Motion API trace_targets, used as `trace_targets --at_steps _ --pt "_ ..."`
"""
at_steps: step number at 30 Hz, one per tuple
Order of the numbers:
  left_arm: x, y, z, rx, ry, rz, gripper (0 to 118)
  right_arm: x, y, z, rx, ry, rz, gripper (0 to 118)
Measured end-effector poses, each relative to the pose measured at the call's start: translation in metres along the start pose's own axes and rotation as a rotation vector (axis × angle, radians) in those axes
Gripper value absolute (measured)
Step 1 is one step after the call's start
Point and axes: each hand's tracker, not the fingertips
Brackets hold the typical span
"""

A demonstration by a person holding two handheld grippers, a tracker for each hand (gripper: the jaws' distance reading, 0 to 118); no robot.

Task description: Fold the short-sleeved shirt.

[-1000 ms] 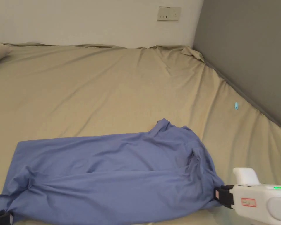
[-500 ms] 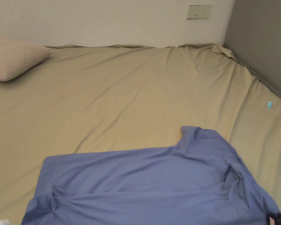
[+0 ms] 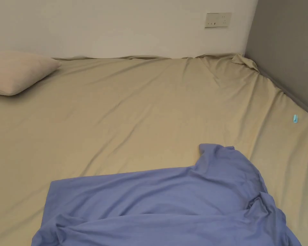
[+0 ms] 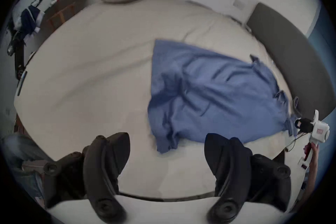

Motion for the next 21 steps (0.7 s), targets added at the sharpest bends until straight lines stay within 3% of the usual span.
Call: trace_targets --at_steps 5,6,7,8,9,10,11,13,16,21 --pt "0.019 0.025 0.113 0.305 -0.011 -0.027 96 -0.03 0.024 0.089 0.271 0.02 0.015 105" --pt "0.024 0.028 0.13 0.349 -0.023 -0.005 92 -0.035 0.028 0.102 0.326 0.032 0.018 104" --pt "0.027 0.032 0.145 0.412 -0.074 -0.001 80 -0.042 0.032 0.115 0.388 0.04 0.017 99" --pt "0.031 0.034 0.158 0.466 -0.119 -0.014 57 -0.049 0.035 0.125 0.447 0.059 0.016 86" --pt "0.035 0.038 0.165 0.494 -0.142 -0.026 12 -0.056 0.038 0.131 0.493 0.071 0.009 49" --pt "0.041 0.042 0.172 0.511 -0.136 -0.036 0 -0.062 0.041 0.136 0.531 0.075 0.012 14" --pt "0.046 0.046 0.175 0.546 -0.118 -0.047 0 -0.068 0.044 0.137 0.55 0.086 0.007 4" --pt "0.053 0.059 0.175 0.564 -0.101 -0.072 0 -0.077 0.047 0.137 0.618 0.068 -0.009 3" --pt "0.063 0.081 0.157 0.585 -0.01 -0.13 0 -0.085 0.06 0.13 0.611 0.125 -0.001 3" --pt "0.067 0.142 0.061 0.457 0.0 -0.156 0 -0.088 0.078 0.115 0.617 0.158 -0.01 3"
